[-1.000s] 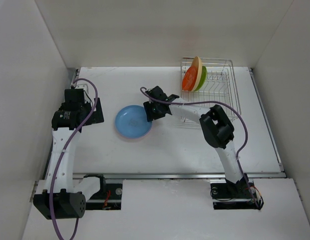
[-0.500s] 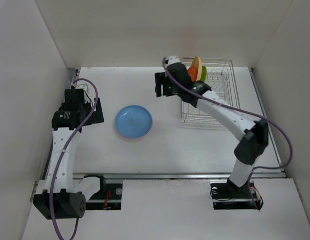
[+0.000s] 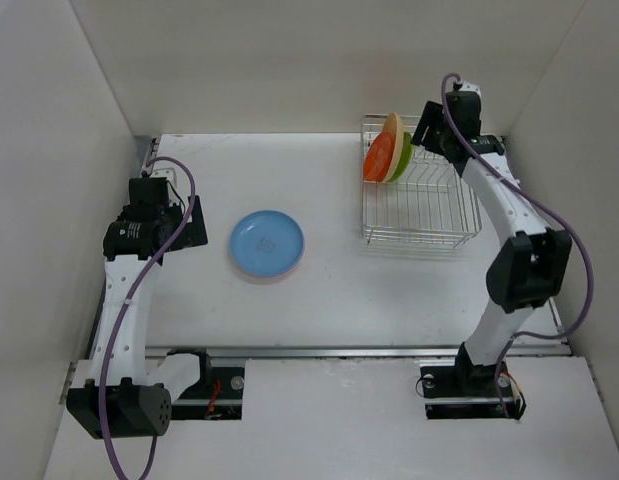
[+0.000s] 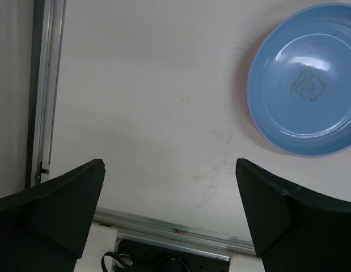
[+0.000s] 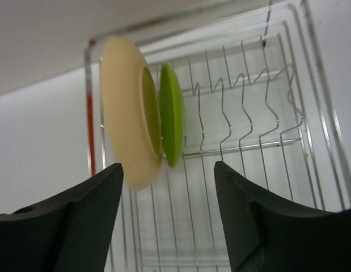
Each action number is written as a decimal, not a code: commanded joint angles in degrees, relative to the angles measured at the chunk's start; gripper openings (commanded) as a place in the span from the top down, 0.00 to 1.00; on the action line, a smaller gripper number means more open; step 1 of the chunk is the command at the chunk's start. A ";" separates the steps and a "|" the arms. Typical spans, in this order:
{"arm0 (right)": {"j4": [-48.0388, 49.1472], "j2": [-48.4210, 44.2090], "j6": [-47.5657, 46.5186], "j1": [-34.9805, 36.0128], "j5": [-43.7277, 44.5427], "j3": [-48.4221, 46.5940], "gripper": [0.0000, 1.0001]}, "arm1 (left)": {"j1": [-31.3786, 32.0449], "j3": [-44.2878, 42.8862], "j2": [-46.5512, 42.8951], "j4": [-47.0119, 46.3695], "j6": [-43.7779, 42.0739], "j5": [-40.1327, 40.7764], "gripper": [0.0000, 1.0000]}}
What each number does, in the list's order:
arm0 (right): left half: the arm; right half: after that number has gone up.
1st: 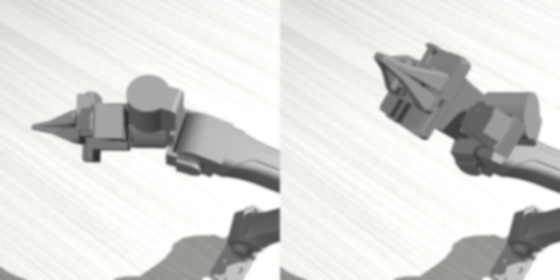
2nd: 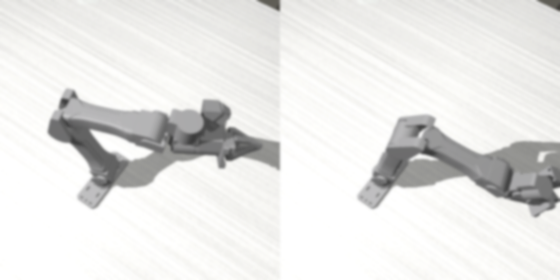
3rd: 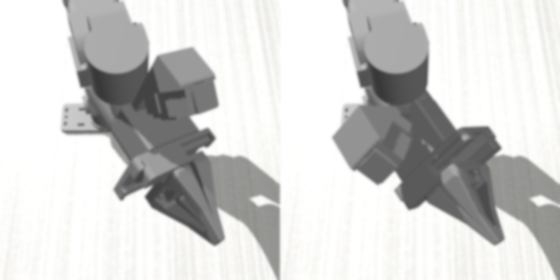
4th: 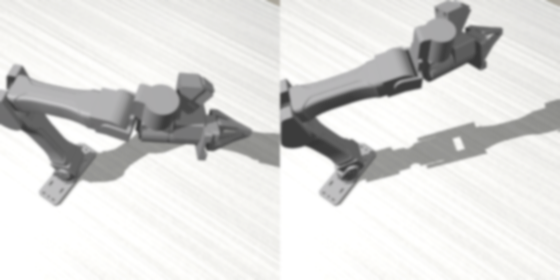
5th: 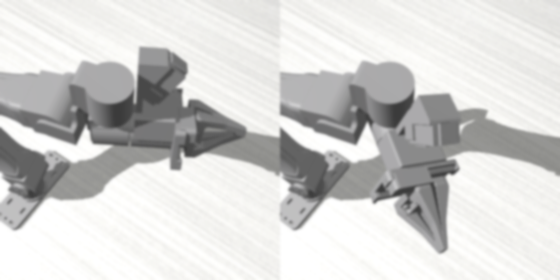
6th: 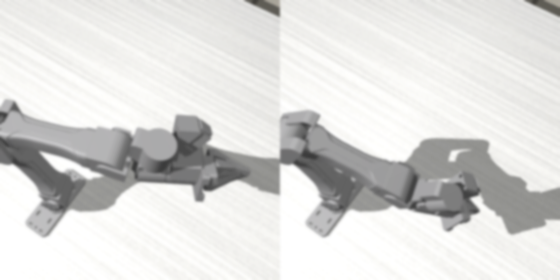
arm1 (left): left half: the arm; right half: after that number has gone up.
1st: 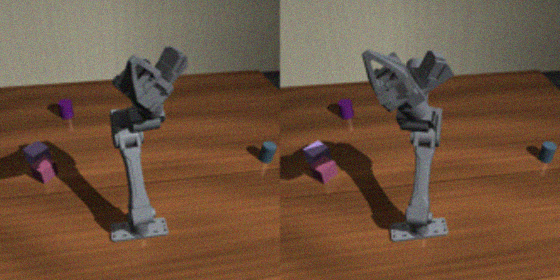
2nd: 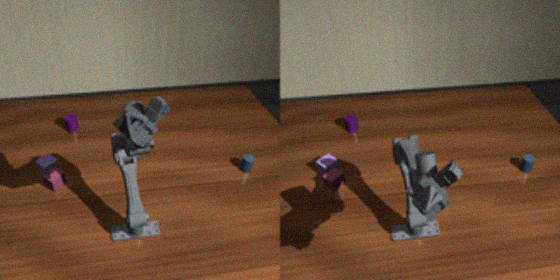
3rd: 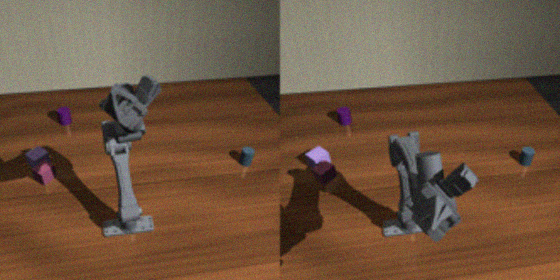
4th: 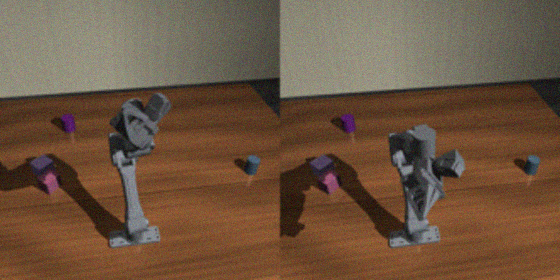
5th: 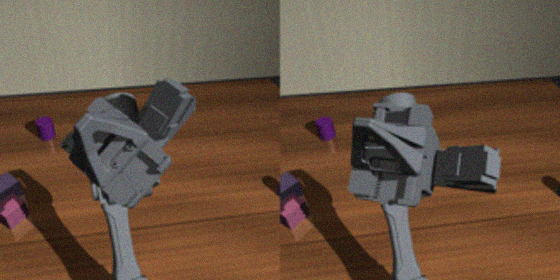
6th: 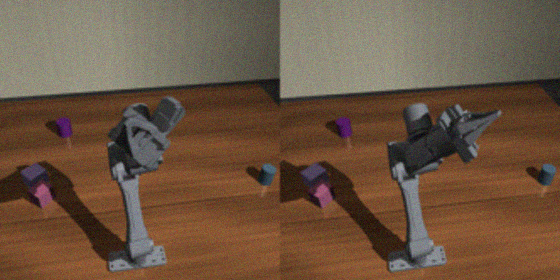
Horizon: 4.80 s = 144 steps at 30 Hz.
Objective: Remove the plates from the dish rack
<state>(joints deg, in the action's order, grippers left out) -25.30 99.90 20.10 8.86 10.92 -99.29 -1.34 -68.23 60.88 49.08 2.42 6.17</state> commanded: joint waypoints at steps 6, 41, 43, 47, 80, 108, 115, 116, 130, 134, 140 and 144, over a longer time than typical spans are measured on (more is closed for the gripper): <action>3.50 13.46 2.58 -2.97 -11.35 -1.61 0.42 | -0.41 0.29 0.73 -0.48 -0.39 -0.29 0.00; -3.62 -7.41 -4.18 0.44 25.54 -9.09 1.00 | -0.41 0.29 -0.85 -0.48 -1.62 -3.10 0.00; -2.13 -11.02 -5.06 3.33 25.30 -4.98 1.00 | -0.41 -0.76 -0.85 0.05 -2.32 -5.11 0.00; 5.15 -19.99 -7.79 10.90 9.08 5.46 1.00 | 0.99 -4.53 -0.24 3.20 -6.62 -12.83 0.00; 34.00 3.63 -6.21 33.68 -52.84 16.14 1.00 | 1.70 -9.03 14.97 8.75 -20.34 -43.61 0.79; 26.36 -0.14 1.09 25.50 -35.79 12.62 0.09 | -20.63 -19.92 43.08 -13.82 13.29 -51.47 1.00; 20.74 -6.73 -1.03 25.50 -28.16 15.26 0.07 | -21.86 -19.31 52.14 -25.43 20.78 -43.54 1.00; 19.69 -7.52 -1.63 25.50 -24.75 15.26 0.06 | -21.86 -19.31 53.97 -25.44 20.79 -42.92 1.00; 0.43 -4.64 -1.64 12.60 8.40 0.86 0.00 | -22.47 -22.65 64.01 -22.01 23.25 -39.05 0.64; -0.98 2.40 -1.11 10.39 12.79 -6.52 0.00 | -22.47 -23.18 64.01 -19.39 21.85 -39.05 0.47; 1.21 11.89 -1.11 9.24 14.13 -11.89 0.05 | -22.47 -23.71 61.65 -14.72 18.86 -37.38 0.33; 2.44 15.67 0.90 8.72 19.37 -13.21 0.19 | -22.47 -22.48 56.47 -12.08 17.54 -35.45 0.28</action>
<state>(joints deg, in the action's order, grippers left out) -23.75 115.31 19.40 18.13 24.12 -109.06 -23.49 -91.74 122.78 31.59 22.90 -33.47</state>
